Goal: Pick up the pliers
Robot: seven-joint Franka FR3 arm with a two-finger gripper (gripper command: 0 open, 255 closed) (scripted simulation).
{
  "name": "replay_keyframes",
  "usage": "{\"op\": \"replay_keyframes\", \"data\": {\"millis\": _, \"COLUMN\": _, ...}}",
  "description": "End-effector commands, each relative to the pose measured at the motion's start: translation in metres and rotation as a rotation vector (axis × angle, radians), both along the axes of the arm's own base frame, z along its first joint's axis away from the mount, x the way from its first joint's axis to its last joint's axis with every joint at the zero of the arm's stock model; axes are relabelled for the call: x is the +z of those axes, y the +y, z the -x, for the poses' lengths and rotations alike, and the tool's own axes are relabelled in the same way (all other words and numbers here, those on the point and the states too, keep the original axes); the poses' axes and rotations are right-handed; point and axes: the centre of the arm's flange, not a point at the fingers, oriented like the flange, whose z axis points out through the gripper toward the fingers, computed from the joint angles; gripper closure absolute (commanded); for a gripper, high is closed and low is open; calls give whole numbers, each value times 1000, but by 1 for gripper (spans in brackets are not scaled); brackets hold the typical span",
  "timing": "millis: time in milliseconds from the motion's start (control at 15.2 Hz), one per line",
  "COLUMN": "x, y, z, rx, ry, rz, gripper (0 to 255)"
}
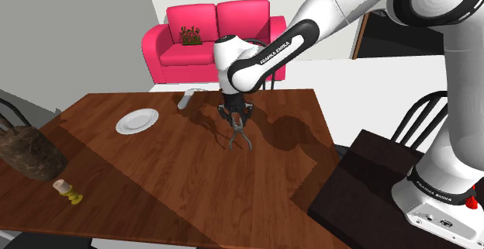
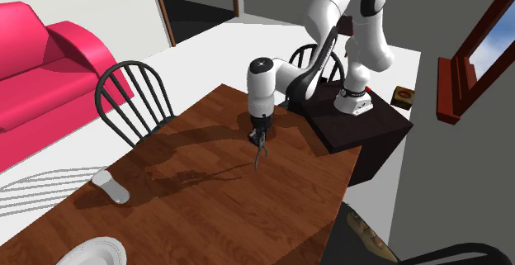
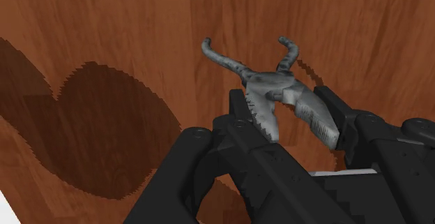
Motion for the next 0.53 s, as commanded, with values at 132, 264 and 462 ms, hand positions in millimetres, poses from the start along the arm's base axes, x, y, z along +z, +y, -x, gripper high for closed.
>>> {"op": "replay_keyframes", "data": {"millis": 132, "x": 21, "y": 1, "z": 1, "rx": 0, "ry": 0, "rz": 0, "gripper": 255}}
{"op": "replay_keyframes", "data": {"millis": 264, "x": 31, "y": 1, "z": 1, "rx": 0, "ry": 0, "rz": 0, "gripper": 255}}
{"op": "replay_keyframes", "data": {"millis": 462, "x": 37, "y": 1, "z": 1, "rx": 0, "ry": 0, "rz": 0, "gripper": 255}}
